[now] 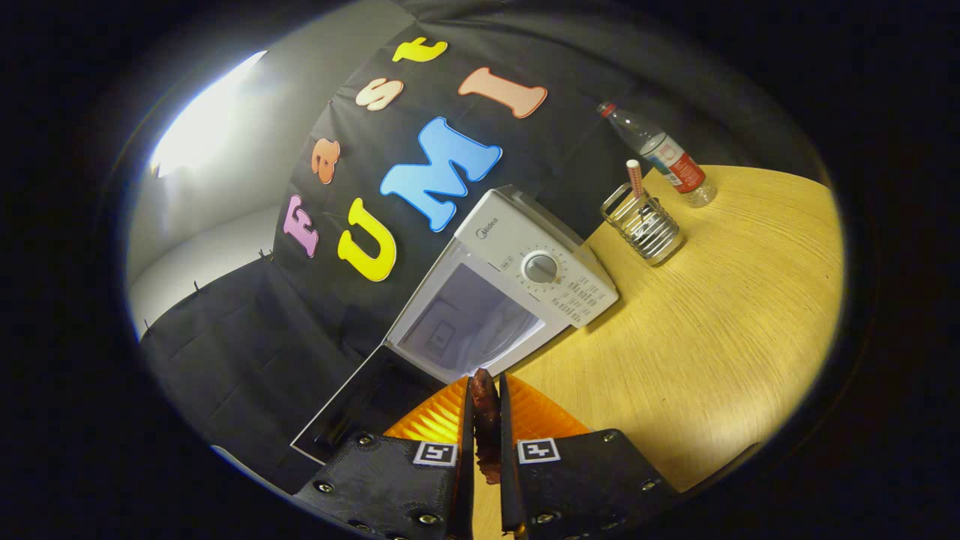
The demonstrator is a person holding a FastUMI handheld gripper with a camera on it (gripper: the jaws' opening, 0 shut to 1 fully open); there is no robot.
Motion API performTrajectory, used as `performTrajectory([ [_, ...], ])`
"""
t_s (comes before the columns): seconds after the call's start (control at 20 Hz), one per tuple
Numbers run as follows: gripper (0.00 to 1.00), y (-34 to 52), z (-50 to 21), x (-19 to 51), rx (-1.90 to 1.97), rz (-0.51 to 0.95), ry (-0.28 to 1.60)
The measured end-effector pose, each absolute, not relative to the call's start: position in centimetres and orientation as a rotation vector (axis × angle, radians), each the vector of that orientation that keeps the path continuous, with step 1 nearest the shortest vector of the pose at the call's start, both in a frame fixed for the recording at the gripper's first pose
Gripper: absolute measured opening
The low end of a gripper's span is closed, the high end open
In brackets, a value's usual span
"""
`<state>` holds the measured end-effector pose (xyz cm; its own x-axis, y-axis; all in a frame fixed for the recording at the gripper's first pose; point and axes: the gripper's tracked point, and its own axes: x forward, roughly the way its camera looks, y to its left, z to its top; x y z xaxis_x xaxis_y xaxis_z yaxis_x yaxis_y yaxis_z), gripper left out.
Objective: Open the microwave, put the food inside, and close the microwave door.
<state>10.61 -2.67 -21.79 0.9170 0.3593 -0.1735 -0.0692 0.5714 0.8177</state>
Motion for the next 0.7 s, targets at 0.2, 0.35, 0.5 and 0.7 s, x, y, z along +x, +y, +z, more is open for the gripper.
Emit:
performTrajectory([
  [0.2, 0.15, 0.8, -20.3, 12.9, 0.882, 0.269, 0.321],
  [0.35, 0.15, 3.2, -19.8, 15.9, 0.860, 0.254, 0.303],
  [0.5, 0.15, 5.3, -19.5, 19.4, 0.867, 0.231, 0.276],
  [0.7, 0.15, 8.1, -20.3, 24.7, 0.861, 0.202, 0.277],
])
